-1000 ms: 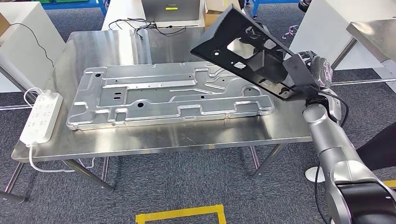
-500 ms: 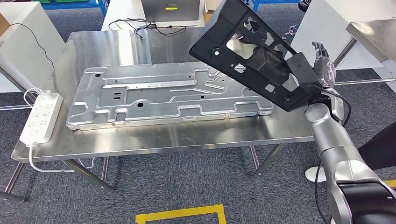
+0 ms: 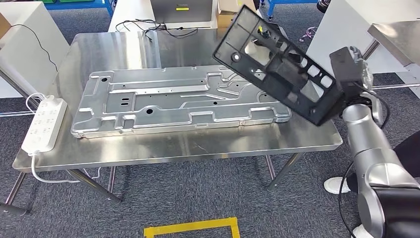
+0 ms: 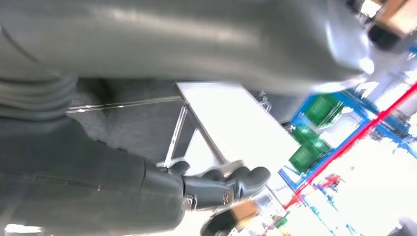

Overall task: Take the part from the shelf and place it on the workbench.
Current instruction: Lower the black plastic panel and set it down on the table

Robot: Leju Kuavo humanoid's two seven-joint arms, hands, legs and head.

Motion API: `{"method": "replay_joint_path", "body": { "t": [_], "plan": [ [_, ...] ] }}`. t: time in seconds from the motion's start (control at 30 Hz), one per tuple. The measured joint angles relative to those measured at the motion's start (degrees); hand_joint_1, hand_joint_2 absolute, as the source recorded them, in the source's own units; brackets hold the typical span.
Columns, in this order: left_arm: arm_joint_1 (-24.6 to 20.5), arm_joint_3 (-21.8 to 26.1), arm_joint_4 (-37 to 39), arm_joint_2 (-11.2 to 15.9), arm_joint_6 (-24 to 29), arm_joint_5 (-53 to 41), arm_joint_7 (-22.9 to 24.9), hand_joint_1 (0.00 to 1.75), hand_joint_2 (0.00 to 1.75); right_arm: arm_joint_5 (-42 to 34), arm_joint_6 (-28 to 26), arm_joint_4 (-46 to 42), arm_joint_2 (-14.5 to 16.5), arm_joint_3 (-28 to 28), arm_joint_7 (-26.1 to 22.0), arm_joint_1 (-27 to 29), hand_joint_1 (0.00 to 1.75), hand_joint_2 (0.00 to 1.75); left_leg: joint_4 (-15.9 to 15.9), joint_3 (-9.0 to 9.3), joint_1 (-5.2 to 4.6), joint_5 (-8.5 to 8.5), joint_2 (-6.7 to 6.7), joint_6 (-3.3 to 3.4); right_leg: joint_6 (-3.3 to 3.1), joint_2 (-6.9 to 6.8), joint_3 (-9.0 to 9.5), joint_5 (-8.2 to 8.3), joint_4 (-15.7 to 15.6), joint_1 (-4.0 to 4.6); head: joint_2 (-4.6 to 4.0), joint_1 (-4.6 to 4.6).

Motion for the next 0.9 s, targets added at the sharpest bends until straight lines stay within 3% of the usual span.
{"method": "replay_joint_path", "body": {
  "t": [0.17, 0.37, 0.9],
  "plan": [
    [0.1, 0.0, 0.0, 0.2, -0.4, -0.4, 0.3, 0.00, 0.00, 0.3, 2.4, 9.8, -4.2, -2.2, 2.4, -4.2, 0.00, 0.00, 0.0, 0.01, -0.06, -0.01, -0.01, 0.01, 0.01, -0.01, 0.02, 0.01, 0.0, -0.05, 0.00, 0.04],
    [0.1, 0.0, 0.0, 0.3, -0.7, -0.7, 0.5, 0.00, 0.00, 1.3, 3.9, 17.1, -7.7, -3.1, 5.1, -5.6, 0.00, 0.00, 0.0, 0.04, -0.07, -0.02, 0.05, 0.02, 0.02, 0.00, 0.01, 0.01, 0.0, -0.06, 0.00, 0.06],
    [0.1, 0.0, 0.0, 0.4, -0.8, -0.6, 0.2, 0.00, 0.00, 3.6, 1.6, 20.6, -8.9, -4.1, 2.7, -5.4, 0.00, 0.00, 0.0, 0.08, -0.06, 0.00, 0.05, 0.01, 0.02, 0.01, 0.07, 0.01, 0.0, -0.05, 0.00, -0.04]
  ]
}}
